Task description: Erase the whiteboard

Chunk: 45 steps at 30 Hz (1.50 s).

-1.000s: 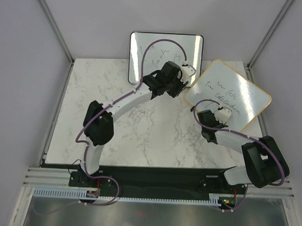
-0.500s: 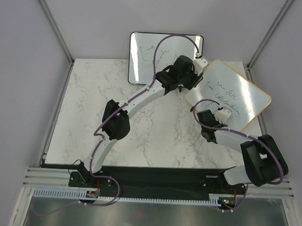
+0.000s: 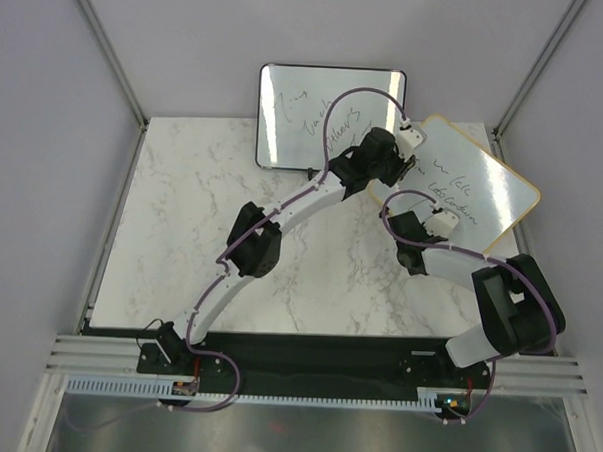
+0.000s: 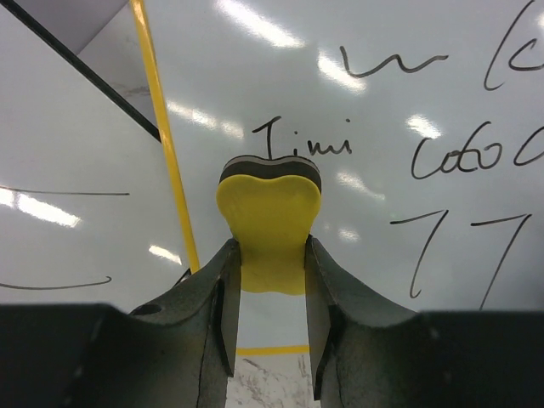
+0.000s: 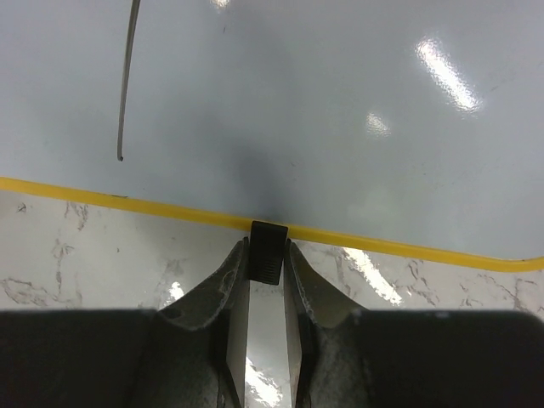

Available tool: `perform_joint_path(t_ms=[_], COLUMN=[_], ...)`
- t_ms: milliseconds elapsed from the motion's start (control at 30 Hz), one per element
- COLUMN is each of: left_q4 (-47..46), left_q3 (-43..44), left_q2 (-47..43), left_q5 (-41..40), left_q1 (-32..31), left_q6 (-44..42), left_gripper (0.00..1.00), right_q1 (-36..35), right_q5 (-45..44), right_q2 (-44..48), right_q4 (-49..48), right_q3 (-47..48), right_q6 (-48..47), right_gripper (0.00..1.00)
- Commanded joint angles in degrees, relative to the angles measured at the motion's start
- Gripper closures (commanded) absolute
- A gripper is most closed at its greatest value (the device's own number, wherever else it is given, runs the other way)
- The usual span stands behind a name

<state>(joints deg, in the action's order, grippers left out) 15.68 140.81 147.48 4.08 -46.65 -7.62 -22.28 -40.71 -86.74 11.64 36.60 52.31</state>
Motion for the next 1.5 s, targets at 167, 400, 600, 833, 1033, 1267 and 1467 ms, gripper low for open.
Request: perform_joint_path(t_ms=[167,400,600,833,1033,1267,1467], left_q4=[-5.92,-8.83,-7.34,-3.82,-2.33,-2.42,0.67], left_q3=[3.77,5.53,2.45,-0.27,-4.58,-4.76,-6.86], left_q2=[1.84,4.22,4.04,3.52,2.64,2.46,1.32], left_q5=[4.34,6.03,11.73,20.09,19.3,6.95,-6.15], left_q1=[1.65,0.95,0.07,-1.24,-3.09,-4.41,-4.5], left_q6=[4.1,4.1,8.66,13.41,12.19,11.93,9.29], left_gripper=[0.98,0.98,0.98,0.98,0.98,0.98,0.98], right_q1=[-1.54,-1.62,-2.5,-2.77,-2.77,-2.85,-2.85], right_q5=[8.28,8.63,7.93,7.57,7.57,7.57,7.05], right_q2=[-2.12,-0.71,0.34,1.83,2.1,3.24,4.3], right_q4=[6.64,7.43,7.35,6.38,5.94,5.85,5.85], right_q3=[-1.09,-2.32,-3.29,-4.43,-4.7,-5.4,-5.84], right_q6=[4.2,4.81,5.69,6.04,6.13,6.31,6.4], right_gripper=[1.0,1.0,1.0,1.0,1.0,1.0,1.0])
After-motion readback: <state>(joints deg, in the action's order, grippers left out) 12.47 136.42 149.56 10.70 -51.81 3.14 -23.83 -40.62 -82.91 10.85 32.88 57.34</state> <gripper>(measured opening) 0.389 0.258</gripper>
